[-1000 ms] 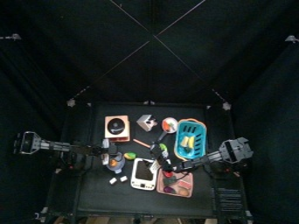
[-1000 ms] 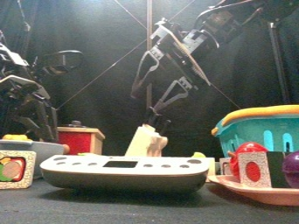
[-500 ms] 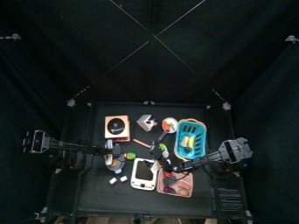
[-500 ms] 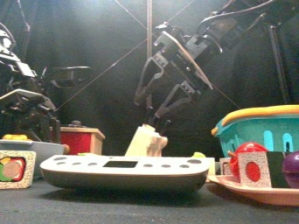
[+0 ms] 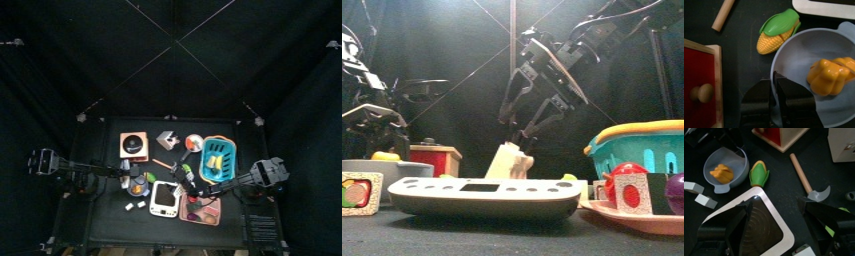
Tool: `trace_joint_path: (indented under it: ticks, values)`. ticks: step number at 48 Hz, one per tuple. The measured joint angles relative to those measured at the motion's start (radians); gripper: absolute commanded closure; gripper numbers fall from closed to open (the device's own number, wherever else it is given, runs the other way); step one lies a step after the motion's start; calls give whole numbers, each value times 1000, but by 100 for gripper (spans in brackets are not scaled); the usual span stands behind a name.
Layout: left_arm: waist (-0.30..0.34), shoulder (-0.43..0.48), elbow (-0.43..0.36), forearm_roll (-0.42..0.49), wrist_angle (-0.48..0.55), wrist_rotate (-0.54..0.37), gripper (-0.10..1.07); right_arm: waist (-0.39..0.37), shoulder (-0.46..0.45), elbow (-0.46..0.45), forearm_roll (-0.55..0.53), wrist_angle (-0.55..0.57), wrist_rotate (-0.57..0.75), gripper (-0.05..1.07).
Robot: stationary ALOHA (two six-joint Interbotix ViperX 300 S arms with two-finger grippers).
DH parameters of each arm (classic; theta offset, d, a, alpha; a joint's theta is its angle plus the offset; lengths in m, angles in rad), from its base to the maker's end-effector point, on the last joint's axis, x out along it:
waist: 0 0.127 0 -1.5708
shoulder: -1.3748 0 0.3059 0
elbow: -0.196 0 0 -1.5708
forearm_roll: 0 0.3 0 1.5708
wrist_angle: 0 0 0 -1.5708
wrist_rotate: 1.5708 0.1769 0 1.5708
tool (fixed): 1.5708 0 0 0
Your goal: Grab bowl
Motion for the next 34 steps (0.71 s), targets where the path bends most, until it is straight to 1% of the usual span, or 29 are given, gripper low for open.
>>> trace_joint_path:
  ticks: [10,17,24,28,34]
  values:
    - [0,-48,-5,-25,23,3,71,3,0,5,5,3,0,2]
    - [0,-114,-20,-110,89,2,71,6,0,5,6,6,0,2]
    - [0,-161,-26,-192,155,3,71,9,0,5,8,9,0,2]
    - [0,-181,-26,-218,173,3,71,9,0,5,8,9,0,2]
    - [-3,-195,-26,-224,176,3,71,9,-2,5,8,9,0,2]
